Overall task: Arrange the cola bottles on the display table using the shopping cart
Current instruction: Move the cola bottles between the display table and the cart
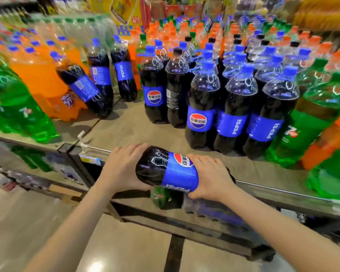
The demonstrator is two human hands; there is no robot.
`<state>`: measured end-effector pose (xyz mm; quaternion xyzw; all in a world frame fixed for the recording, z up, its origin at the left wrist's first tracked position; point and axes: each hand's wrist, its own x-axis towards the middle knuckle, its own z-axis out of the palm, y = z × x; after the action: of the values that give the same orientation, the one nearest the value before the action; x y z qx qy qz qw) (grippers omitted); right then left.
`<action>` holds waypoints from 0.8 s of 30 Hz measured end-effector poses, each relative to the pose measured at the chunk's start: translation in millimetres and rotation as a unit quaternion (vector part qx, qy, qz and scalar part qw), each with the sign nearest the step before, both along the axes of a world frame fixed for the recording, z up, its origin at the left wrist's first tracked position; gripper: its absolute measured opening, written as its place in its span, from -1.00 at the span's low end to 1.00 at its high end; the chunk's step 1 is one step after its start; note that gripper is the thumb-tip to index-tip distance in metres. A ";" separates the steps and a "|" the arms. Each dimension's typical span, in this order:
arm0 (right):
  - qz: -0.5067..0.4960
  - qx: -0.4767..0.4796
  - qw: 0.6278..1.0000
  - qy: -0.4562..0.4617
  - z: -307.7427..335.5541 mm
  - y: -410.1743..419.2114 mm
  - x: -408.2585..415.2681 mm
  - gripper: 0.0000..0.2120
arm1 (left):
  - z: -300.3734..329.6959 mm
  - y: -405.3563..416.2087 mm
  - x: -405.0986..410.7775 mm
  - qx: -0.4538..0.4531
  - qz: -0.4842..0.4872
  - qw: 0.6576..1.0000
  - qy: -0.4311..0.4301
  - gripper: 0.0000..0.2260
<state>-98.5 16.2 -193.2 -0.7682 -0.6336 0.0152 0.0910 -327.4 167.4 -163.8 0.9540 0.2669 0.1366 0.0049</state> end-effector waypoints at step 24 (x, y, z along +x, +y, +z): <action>-0.038 0.031 0.995 0.082 -16.1 222.7 -7.7 0.01 | 28.8 230.1 16.4 0.043 -0.030 0.996 0.075 -0.04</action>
<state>-106.2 238.9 -209.3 -0.7848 -0.5941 0.0550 0.1674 -311.0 397.6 -135.0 0.9684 0.2317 0.0763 -0.0521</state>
